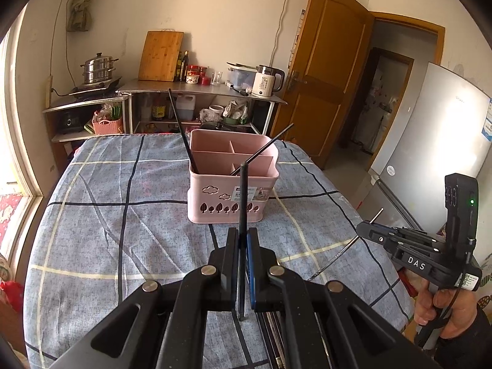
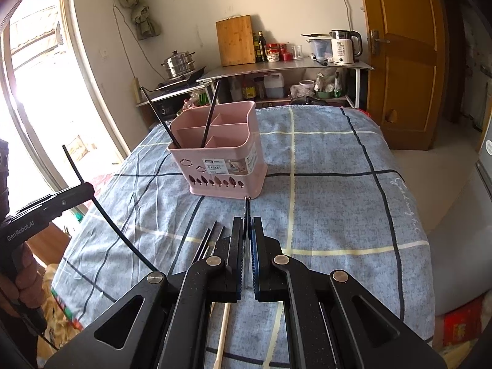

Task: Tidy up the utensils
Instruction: 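Lift both held chopsticks and carry them toward the pink basket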

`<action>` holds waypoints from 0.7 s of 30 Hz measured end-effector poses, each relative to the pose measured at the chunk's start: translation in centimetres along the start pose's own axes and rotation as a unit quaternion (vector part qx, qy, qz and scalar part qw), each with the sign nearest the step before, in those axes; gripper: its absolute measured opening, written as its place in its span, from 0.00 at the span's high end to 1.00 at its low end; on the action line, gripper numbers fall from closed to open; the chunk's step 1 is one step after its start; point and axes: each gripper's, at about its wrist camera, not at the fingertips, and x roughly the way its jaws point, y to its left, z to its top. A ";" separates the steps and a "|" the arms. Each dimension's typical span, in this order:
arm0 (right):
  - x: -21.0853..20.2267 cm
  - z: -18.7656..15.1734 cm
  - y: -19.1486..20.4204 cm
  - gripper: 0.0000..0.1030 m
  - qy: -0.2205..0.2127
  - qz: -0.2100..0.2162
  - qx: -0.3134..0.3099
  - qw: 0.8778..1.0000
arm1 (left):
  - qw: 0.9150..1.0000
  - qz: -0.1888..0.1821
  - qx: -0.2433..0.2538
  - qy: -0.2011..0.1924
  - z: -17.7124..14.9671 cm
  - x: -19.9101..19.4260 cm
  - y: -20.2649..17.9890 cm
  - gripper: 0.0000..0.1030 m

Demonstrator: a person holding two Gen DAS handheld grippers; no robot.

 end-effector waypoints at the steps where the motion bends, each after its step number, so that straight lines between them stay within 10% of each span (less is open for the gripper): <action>1: -0.1 -0.1 0.1 0.96 0.000 0.000 -0.001 1.000 | 1.000 0.001 0.000 0.002 -0.1 -0.3 0.0 0.95; 21: -0.9 2.6 2.6 0.96 -0.031 0.020 -0.025 0.999 | 1.000 0.004 -0.006 -0.019 2.6 -1.2 0.7 0.96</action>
